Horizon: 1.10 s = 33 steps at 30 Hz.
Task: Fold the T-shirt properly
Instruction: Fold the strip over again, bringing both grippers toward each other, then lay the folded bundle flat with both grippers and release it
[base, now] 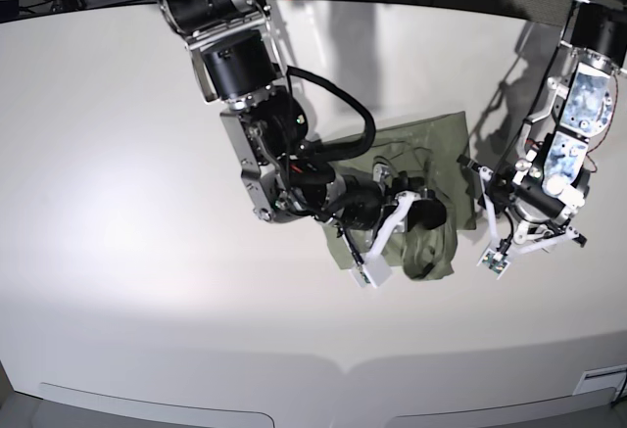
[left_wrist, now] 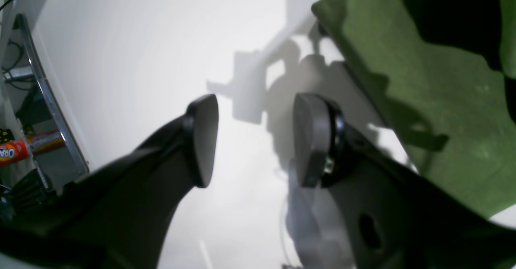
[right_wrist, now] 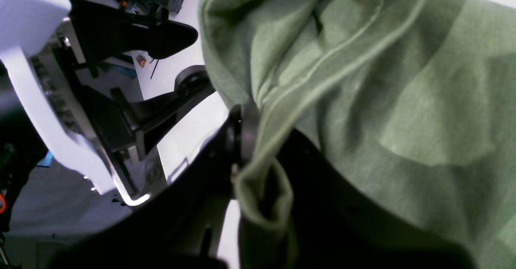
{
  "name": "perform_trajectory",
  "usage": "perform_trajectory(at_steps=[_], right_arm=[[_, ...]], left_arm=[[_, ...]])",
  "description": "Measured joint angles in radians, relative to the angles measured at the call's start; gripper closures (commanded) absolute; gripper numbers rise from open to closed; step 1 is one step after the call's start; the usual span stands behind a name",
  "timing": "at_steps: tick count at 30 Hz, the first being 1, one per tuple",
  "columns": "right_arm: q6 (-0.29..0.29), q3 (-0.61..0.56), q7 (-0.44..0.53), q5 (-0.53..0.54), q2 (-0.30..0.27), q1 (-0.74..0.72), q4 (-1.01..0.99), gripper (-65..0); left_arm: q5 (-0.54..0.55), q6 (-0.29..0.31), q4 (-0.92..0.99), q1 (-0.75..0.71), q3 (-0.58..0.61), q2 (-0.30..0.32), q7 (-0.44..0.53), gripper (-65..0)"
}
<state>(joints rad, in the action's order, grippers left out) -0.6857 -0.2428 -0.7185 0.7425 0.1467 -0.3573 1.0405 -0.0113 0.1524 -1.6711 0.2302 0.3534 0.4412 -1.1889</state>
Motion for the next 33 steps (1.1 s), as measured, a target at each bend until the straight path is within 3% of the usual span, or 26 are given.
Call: perform_trajectory(at_steps=[3, 8, 13, 16, 18, 21, 23, 28, 33], right_arm=[[0.0, 0.0, 0.0, 0.111, 0.0, 0.0, 0.0, -20.4], [0.0, 0.0, -0.166, 0.278, 0.001, -0.025, 0.0, -20.4], [0.0, 0.0, -0.229, 0.394, 0.0, -0.073, 0.0, -20.4], [-0.001, 0.0, -0.249, 0.386, 0.001, -0.09, 0.0, -20.4], [-0.003, 0.0, -0.217, 0.302, 0.001, -0.099, 0.0, -20.4], [-0.002, 0.0, -0.069, 0.009, 0.002, -0.123, -0.001, -20.4], [0.001, 0.001, -0.018, -0.128, 0.0, -0.14, -0.001, -20.4], [-0.003, 0.02, -0.014, -0.224, 0.005, -0.153, -0.001, -20.4], [0.0, 0.162, 0.064, -0.337, 0.003, -0.166, -0.005, -20.4]], left_arm=[[-0.044, 0.0, 0.0, 0.0, 0.0, -0.001, 0.007, -29.2], [-0.105, 0.0, 0.0, 0.0, 0.0, 0.0, 0.007, -29.2], [-0.105, 0.0, 0.0, 0.0, 0.0, 0.0, 0.008, -29.2], [-0.104, 0.0, 0.0, 0.0, 0.0, 0.0, 0.008, -29.2], [-0.099, -0.016, 0.0, 0.0, 0.0, 0.0, 0.008, -29.2], [-0.018, -0.089, 0.0, 0.0, 0.0, 0.0, 0.035, -29.2], [0.066, -0.082, -0.022, -0.01, -0.006, -0.011, 0.046, -29.1], [0.098, -0.092, -0.202, -0.1, -0.069, -0.175, 0.116, -25.3], [0.122, -0.093, -0.28, -0.203, -0.18, -0.28, 0.121, -25.3]])
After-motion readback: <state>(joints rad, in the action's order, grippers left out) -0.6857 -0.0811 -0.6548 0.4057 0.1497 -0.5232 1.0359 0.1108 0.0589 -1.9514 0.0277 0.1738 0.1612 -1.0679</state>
